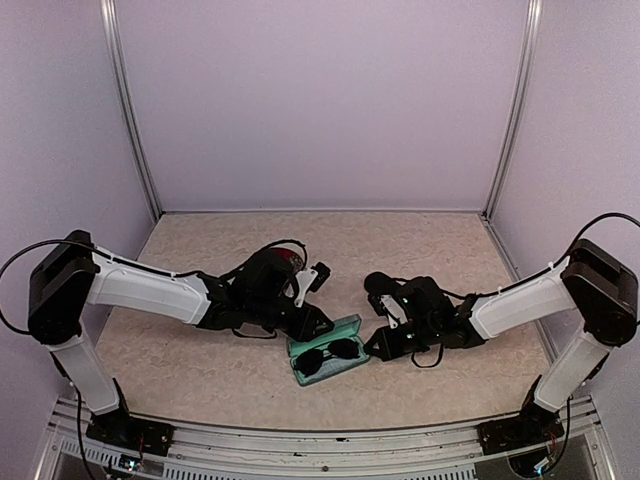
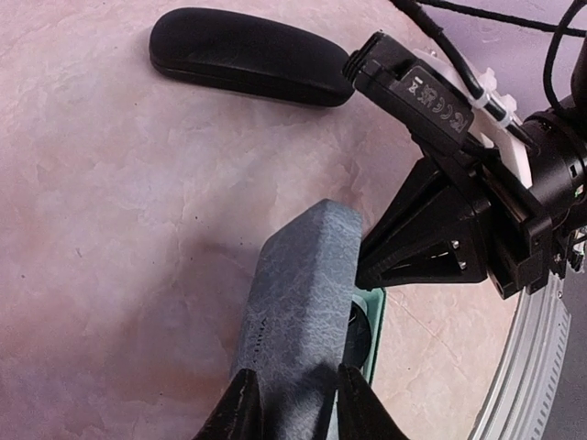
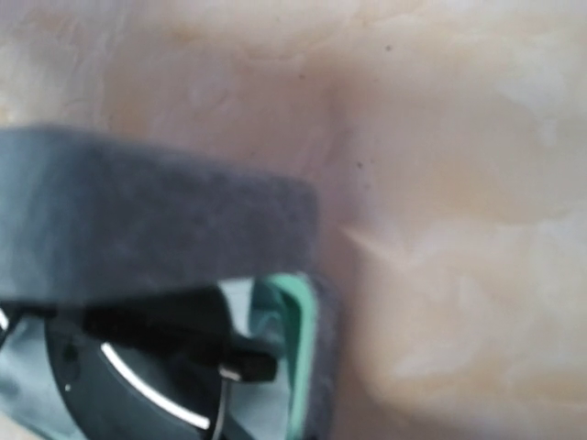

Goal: Organize the sunglasses
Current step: Close the case with sunglasses at the center of the board.

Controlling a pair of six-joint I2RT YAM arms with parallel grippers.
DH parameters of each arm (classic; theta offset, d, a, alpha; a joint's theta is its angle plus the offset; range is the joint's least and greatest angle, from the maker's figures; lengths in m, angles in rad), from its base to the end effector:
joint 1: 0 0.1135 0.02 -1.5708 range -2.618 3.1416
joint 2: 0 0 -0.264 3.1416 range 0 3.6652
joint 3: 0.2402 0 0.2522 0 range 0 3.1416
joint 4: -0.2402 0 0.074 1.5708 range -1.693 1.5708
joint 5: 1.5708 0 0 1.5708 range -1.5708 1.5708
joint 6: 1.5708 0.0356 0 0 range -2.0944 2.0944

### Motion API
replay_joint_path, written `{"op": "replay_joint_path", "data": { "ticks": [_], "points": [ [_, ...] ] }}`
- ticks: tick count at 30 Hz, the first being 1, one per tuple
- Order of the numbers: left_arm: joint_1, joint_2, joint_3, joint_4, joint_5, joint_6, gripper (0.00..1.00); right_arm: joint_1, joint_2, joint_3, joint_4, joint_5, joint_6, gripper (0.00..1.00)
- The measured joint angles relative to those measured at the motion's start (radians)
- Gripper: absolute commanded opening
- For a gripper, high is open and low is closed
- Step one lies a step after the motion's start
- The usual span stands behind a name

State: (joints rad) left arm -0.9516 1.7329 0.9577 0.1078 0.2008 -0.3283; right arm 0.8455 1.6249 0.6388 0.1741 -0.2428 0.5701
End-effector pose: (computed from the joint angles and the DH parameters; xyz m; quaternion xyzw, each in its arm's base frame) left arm 0.2061 -0.3014 0.1781 0.3161 0.8386 -0.3317 0.2945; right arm 0.1888 0.2258 0.1272 -0.1710 0.9072 0.3245 0.2062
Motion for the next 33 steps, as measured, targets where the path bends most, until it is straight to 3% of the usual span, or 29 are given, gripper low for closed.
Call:
{"op": "replay_joint_path", "data": {
  "ticks": [12, 26, 29, 33],
  "points": [
    [-0.106, 0.003, -0.008, 0.020, -0.152, 0.016, 0.15, 0.003, 0.005, 0.000, 0.009, 0.006, 0.012, 0.06],
    [-0.245, 0.060, -0.028, 0.050, -0.287, -0.018, 0.15, 0.005, 0.008, -0.001, 0.016, 0.013, 0.031, 0.07],
    [-0.255, 0.060, -0.028, 0.050, -0.311, -0.022, 0.21, 0.006, 0.008, -0.001, 0.016, 0.013, 0.030, 0.07],
    [-0.278, 0.060, -0.024, 0.044, -0.351, -0.021, 0.38, 0.006, 0.006, -0.001, 0.016, 0.013, 0.030, 0.10]
  ]
}}
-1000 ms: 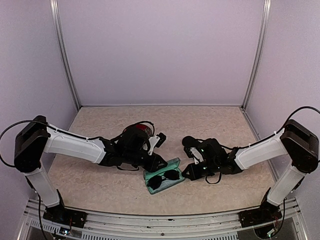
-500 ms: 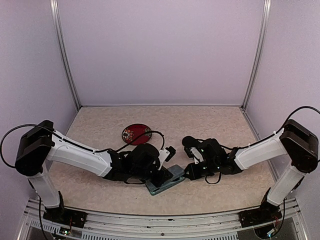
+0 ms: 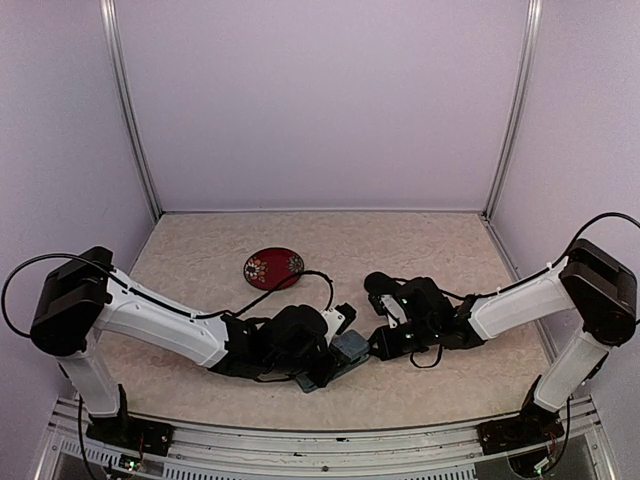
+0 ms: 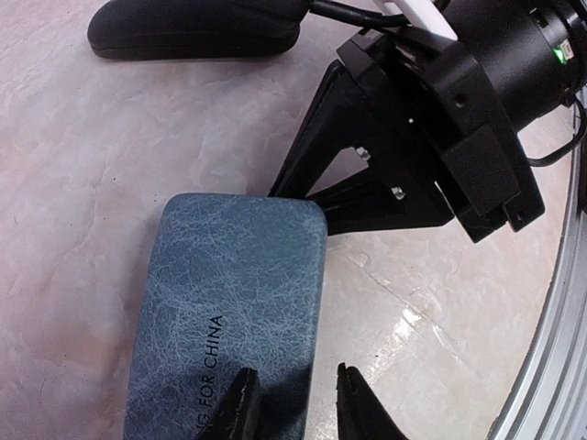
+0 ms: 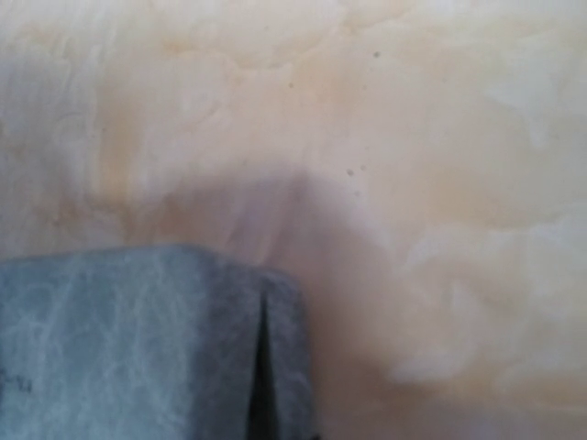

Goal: Organize the sunglasses
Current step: Close the case with sunglasses at the center of the board.

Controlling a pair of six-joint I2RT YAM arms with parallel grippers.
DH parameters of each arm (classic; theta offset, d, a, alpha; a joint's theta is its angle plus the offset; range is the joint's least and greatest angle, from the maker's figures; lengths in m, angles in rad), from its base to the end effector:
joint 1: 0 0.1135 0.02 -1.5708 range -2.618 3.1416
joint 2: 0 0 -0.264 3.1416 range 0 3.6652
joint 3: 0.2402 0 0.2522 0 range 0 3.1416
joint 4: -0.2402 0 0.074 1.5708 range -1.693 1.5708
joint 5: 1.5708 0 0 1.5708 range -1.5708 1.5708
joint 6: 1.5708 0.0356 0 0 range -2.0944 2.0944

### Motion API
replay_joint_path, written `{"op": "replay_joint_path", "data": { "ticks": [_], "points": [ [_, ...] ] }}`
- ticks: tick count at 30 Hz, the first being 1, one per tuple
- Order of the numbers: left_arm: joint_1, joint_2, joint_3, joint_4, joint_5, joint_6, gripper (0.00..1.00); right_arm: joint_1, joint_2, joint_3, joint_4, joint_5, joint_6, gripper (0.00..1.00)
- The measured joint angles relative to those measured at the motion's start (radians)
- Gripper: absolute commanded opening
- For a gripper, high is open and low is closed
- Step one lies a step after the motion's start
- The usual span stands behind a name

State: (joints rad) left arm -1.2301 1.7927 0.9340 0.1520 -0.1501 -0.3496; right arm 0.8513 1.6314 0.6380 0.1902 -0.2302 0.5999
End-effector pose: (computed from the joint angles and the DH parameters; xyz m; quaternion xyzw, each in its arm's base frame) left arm 0.1275 -0.3438 0.1539 0.3575 0.8326 -0.2486 0.3423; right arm 0.1886 0.2276 0.1263 -0.1581 0.9085 0.3265 0.2076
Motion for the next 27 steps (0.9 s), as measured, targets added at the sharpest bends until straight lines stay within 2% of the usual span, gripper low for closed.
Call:
{"op": "replay_joint_path", "data": {
  "ticks": [3, 16, 27],
  "points": [
    [-0.028, -0.001, 0.004, -0.017, -0.048, 0.010, 0.45, 0.000, -0.001, -0.003, 0.002, -0.002, 0.001, 0.13],
    [-0.068, 0.001, 0.007, -0.079, -0.171, 0.026, 0.44, -0.019, -0.034, -0.063, 0.022, -0.102, 0.022, 0.22],
    [-0.074, 0.002, 0.005, -0.125, -0.179, 0.039, 0.46, -0.058, -0.069, -0.147, 0.103, -0.197, 0.053, 0.27]
  ]
}}
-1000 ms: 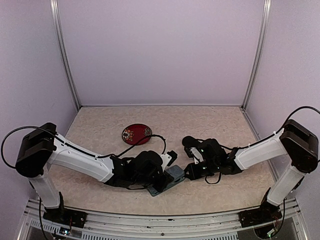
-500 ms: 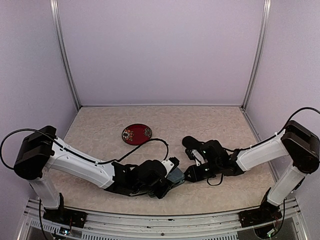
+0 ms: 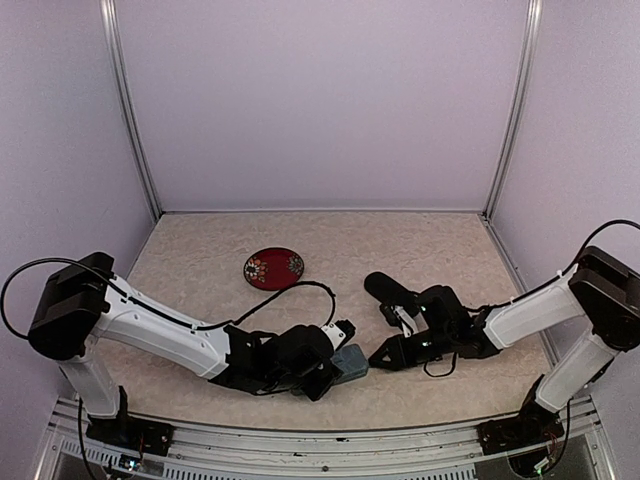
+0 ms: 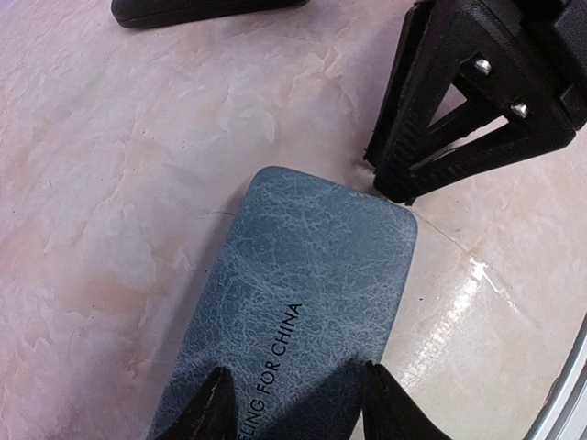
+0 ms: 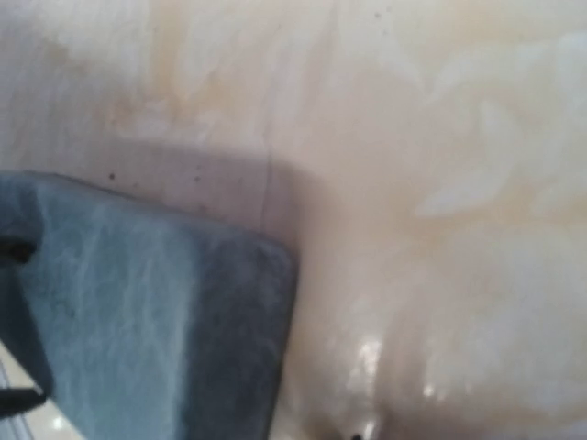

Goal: Organize the sunglasses
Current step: Close the case with sunglasses at the center of the board.

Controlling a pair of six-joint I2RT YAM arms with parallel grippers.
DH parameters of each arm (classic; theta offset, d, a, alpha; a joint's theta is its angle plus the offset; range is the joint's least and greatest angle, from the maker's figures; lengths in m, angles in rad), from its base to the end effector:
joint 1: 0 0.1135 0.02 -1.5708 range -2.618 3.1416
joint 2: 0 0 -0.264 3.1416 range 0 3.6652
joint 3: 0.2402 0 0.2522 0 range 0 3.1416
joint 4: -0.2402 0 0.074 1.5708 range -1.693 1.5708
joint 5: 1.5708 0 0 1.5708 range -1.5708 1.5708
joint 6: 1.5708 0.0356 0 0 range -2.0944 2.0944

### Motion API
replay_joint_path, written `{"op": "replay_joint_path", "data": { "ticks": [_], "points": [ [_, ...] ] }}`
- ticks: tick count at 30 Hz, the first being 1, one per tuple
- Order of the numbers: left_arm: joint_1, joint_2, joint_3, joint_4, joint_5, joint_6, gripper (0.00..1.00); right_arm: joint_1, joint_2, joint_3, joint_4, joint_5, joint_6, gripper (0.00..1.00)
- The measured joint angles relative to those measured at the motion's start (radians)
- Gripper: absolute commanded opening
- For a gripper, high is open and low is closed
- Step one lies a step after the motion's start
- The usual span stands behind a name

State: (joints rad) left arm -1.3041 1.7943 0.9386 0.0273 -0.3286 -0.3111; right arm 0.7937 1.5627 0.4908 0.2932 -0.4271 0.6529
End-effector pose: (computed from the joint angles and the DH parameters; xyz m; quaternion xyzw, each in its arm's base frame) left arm 0.1052 -0.3416 0.1460 0.3858 0.8366 -0.1532 0.3575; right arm 0.1742 0.1982 0.1164 -0.1450 0.8937 0.3961 0.1532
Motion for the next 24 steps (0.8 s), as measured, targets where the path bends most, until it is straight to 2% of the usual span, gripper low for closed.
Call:
{"op": "replay_joint_path", "data": {
  "ticks": [4, 9, 14, 20, 24],
  "points": [
    [0.000, 0.000, -0.003, -0.003, -0.002, 0.002, 0.51, -0.013, -0.022, -0.034, 0.031, -0.031, 0.007, 0.28],
    [0.000, -0.008, -0.003, -0.019, -0.001, 0.008, 0.71, -0.027, -0.046, -0.058, 0.043, -0.047, 0.012, 0.32],
    [0.000, -0.036, -0.011, -0.068, -0.003, 0.011, 0.91, -0.031, -0.092, -0.075, 0.042, -0.039, 0.004, 0.43],
    [0.022, -0.075, -0.018, -0.119, 0.011, 0.026, 0.99, -0.031, -0.207, -0.103, -0.016, 0.015, -0.020, 0.62],
    [0.048, -0.075, -0.019, -0.161, 0.014, 0.037, 0.99, -0.031, -0.300, -0.103, -0.101, 0.075, -0.044, 0.73]
  ]
}}
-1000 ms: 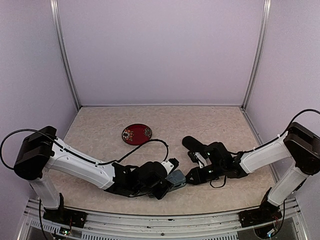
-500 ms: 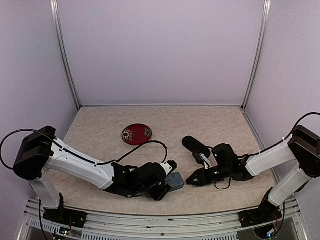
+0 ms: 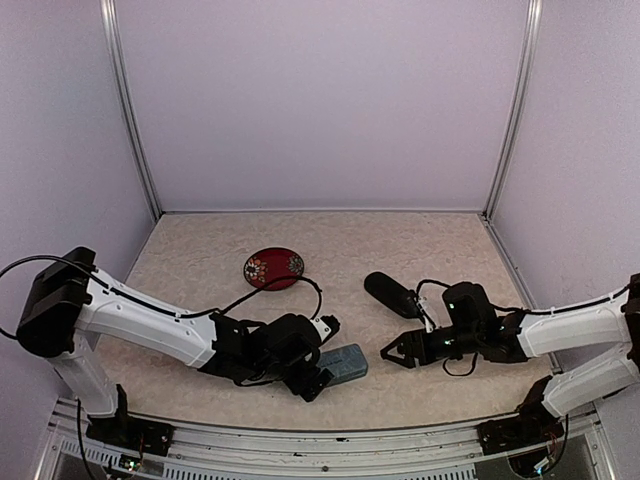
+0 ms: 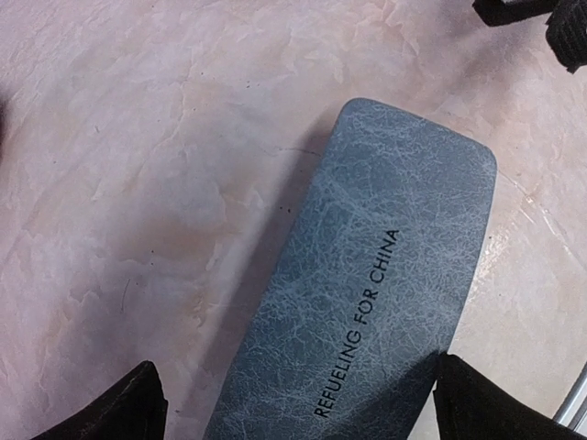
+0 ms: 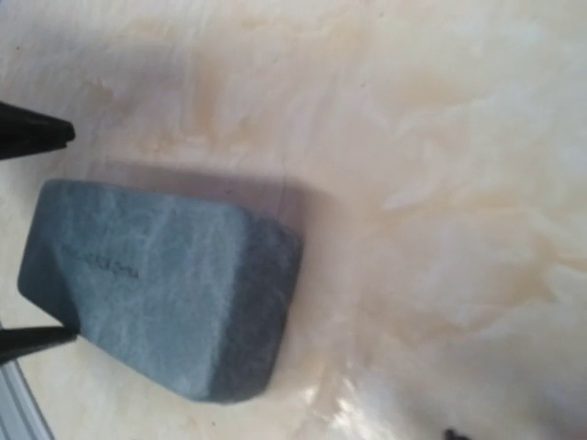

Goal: Organize the sunglasses
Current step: Close the case with sunglasses at the center of the board, then move the case with sunglasses to the center of the board.

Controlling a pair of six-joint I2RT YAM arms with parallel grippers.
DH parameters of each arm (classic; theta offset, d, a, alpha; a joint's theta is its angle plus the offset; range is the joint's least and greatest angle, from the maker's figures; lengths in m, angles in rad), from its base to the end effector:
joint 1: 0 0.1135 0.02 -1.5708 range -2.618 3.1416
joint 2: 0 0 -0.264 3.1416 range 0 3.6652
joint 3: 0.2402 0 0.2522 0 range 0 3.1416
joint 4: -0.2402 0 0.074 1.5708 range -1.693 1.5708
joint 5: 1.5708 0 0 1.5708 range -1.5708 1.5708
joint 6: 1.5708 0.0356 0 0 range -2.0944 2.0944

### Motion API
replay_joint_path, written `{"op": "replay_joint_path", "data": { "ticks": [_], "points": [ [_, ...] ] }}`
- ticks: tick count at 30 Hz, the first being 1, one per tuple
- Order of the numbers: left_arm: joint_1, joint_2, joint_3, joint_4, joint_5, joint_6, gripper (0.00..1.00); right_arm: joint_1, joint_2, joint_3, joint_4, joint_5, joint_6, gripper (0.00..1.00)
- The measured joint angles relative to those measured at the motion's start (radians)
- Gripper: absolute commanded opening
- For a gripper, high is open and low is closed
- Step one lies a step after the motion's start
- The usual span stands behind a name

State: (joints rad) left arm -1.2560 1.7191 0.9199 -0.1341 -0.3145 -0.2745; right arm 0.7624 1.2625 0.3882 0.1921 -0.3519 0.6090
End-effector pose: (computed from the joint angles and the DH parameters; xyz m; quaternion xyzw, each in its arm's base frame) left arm 0.1148 -0.3170 0.1542 0.3987 0.8503 -0.1072 0.3262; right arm 0.1553 0.1653 0.1479 -0.1431 0.8806 0.3903 0.2275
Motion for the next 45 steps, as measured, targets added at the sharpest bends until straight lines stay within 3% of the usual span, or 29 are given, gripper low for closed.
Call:
{"op": "replay_joint_path", "data": {
  "ticks": [7, 17, 28, 35, 41, 45],
  "points": [
    [0.032, 0.027, 0.037, -0.033, 0.063, 0.040, 0.99, 0.000, -0.050, 0.027, -0.148, 0.077, -0.041, 0.79],
    [0.131, 0.106, 0.073, -0.077, 0.150, 0.110, 0.99, 0.000, -0.048, 0.027, -0.187, 0.098, -0.043, 0.80],
    [0.292, 0.156, 0.188, -0.191, 0.111, 0.201, 0.99, 0.000, 0.025, 0.037, -0.169, 0.082, -0.048, 0.79],
    [0.328, 0.172, 0.220, -0.218, 0.077, 0.241, 0.99, 0.000, 0.009, 0.050, -0.185, 0.112, -0.048, 0.81],
    [0.328, 0.059, 0.142, -0.223, 0.060, 0.245, 0.99, 0.000, -0.077, 0.122, -0.320, 0.248, -0.066, 0.84],
    [0.332, -0.145, 0.044, -0.172, 0.029, 0.220, 0.99, -0.003, -0.097, 0.231, -0.437, 0.381, -0.098, 0.90]
  ]
}}
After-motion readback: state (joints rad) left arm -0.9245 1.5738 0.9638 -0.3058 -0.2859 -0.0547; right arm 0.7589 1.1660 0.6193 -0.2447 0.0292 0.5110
